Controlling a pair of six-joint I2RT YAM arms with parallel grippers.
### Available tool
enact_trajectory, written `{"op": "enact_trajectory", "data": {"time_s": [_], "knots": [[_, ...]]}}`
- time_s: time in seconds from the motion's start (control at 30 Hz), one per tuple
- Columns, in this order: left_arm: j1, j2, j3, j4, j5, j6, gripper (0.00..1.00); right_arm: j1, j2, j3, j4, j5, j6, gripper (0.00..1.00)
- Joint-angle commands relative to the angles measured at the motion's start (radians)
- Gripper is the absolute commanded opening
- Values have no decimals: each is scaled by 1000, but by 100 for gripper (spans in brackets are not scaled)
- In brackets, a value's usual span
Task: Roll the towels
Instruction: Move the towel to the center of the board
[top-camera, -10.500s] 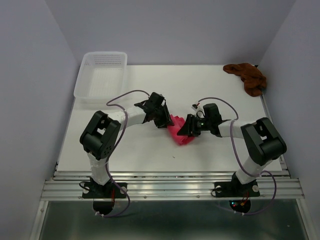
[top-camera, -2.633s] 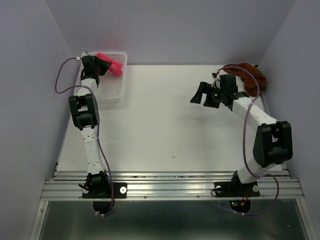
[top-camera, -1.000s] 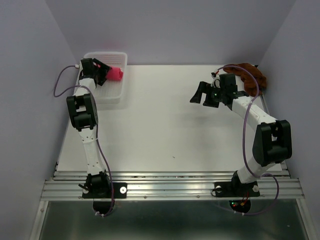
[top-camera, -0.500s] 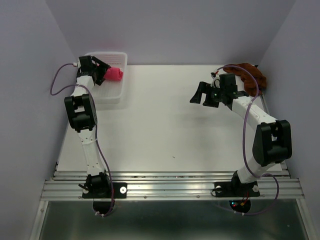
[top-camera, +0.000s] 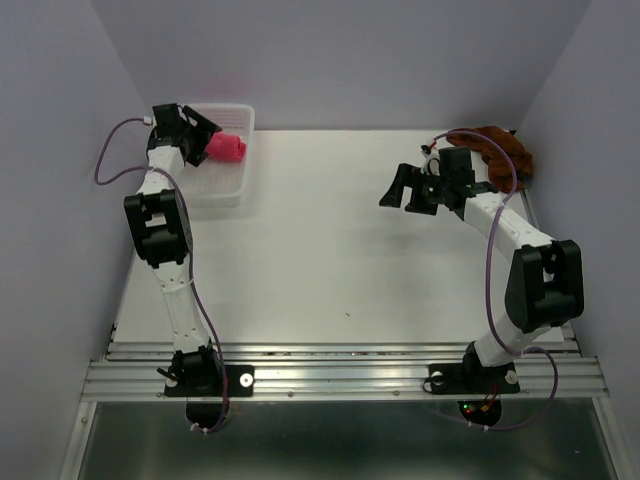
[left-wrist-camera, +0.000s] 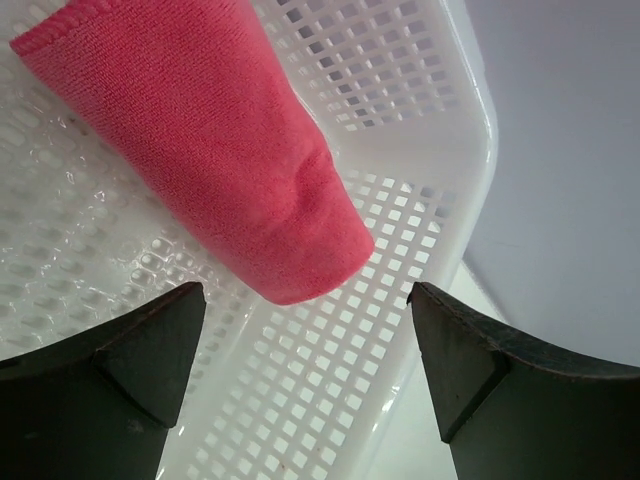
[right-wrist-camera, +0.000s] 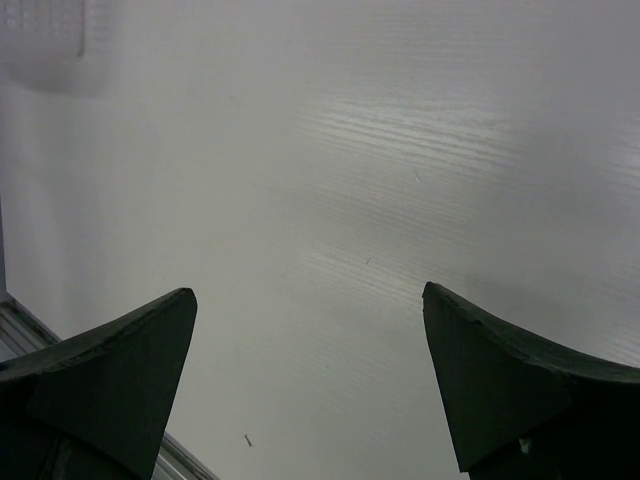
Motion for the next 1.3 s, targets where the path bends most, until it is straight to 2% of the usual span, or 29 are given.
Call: {"op": "enact_trajectory", "data": {"time_s": [0.0, 0.13, 0.23, 0.33, 0.37, 0.4, 0.43, 0.57, 0.6, 0.63, 0.7, 0.8, 0.97, 1.17, 1.23, 1.27], "knots": [[7, -160, 55, -39, -22, 64, 95, -2, -4, 61, 7, 26, -3, 100], [7, -278, -5, -41, -45, 95, 99, -2, -1, 103, 5, 136, 12, 100], [9, -346, -64, -61, -104, 129, 99, -13, 6, 183, -53, 324, 17, 100], [1, -483, -188, -91, -201, 176, 99, -75, 58, 327, -186, 687, 55, 100], [-3, -514, -189, -99, -201, 178, 99, -76, 59, 359, -205, 688, 55, 100], [-13, -547, -259, -104, -253, 175, 99, -115, 86, 407, -228, 778, 72, 100], [-16, -609, -296, -101, -270, 173, 99, -137, 98, 427, -230, 803, 75, 100], [-45, -743, -446, -97, -377, 163, 99, -244, 209, 553, -239, 849, 51, 100], [-51, -769, -507, -96, -405, 155, 99, -290, 280, 594, -253, 849, 46, 100], [-53, -792, -537, -90, -410, 149, 99, -312, 321, 689, -300, 846, 45, 100], [-56, -852, -590, -70, -407, 144, 99, -348, 400, 775, -332, 857, 35, 100], [-56, -906, -682, -64, -414, 141, 99, -392, 540, 893, -328, 886, -65, 100], [-56, -932, -735, -44, -408, 152, 99, -435, 736, 1031, -314, 828, -115, 100], [-54, -911, -730, -48, -393, 158, 99, -454, 819, 1081, -268, 820, -153, 98], [-56, -906, -732, -48, -401, 156, 99, -454, 820, 1062, -230, 802, -164, 82], [-56, -904, -730, -48, -399, 155, 99, -454, 820, 1059, -217, 788, -166, 67]]}}
